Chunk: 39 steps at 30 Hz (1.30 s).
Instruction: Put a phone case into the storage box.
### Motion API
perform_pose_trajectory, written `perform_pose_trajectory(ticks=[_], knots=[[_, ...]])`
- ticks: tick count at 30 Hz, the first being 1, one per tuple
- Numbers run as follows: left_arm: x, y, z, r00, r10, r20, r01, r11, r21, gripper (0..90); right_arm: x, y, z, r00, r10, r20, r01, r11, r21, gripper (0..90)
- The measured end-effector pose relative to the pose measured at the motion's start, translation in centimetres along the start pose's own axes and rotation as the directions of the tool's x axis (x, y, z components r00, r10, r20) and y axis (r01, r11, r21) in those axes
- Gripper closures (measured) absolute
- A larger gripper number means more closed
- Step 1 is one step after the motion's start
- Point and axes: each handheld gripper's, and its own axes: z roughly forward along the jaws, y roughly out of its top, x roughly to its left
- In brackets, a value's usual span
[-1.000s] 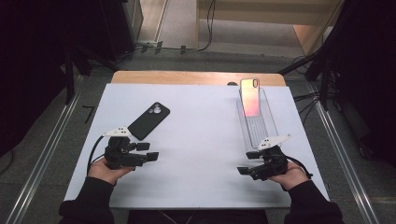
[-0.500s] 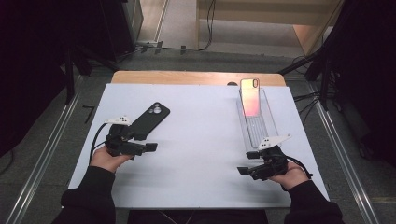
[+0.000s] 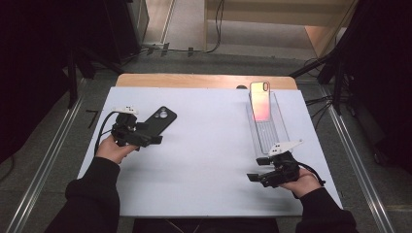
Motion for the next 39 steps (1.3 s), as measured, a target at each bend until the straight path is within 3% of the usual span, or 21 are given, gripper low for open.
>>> perform_pose_trajectory(ticks=[2,7,10,24,27,33,39], knots=[[0.5,0.4,0.1,0.9997,0.009,-0.024,-0.009,0.9999,0.008,0.0,0.0,0.0,0.0,1.0000,0.002,0.002,-0.002,1.000,0.000,23.2],[1.6,1.5,0.5,0.9979,-0.012,-0.063,0.013,0.9998,0.012,1.0,0.0,0.0,0.0,1.0000,-0.002,-0.003,0.002,1.000,0.000,23.2],[2.3,1.8,0.9,0.9973,-0.023,-0.070,0.024,0.9996,0.015,2.1,0.0,0.0,0.0,1.0000,0.002,0.000,-0.002,1.000,0.000,23.2],[5.4,3.1,2.4,0.9915,-0.001,-0.130,0.005,0.9997,0.026,2.9,0.0,0.0,0.0,1.0000,-0.001,-0.001,0.001,1.000,-0.002,23.2],[5.7,3.1,2.7,0.9913,-0.002,-0.131,0.003,1.0000,0.002,2.9,0.0,0.0,0.0,1.0000,-0.001,-0.002,0.001,1.000,-0.001,23.2],[6.2,2.8,3.3,0.9906,-0.015,-0.136,0.019,0.9994,0.030,2.9,0.0,-0.1,0.0,1.0000,0.003,-0.001,-0.003,1.000,-0.002,23.2],[6.5,2.5,3.5,0.9891,-0.023,-0.146,0.027,0.9992,0.029,2.9,0.0,-0.1,0.0,1.0000,0.002,0.000,-0.002,1.000,0.001,23.2]])
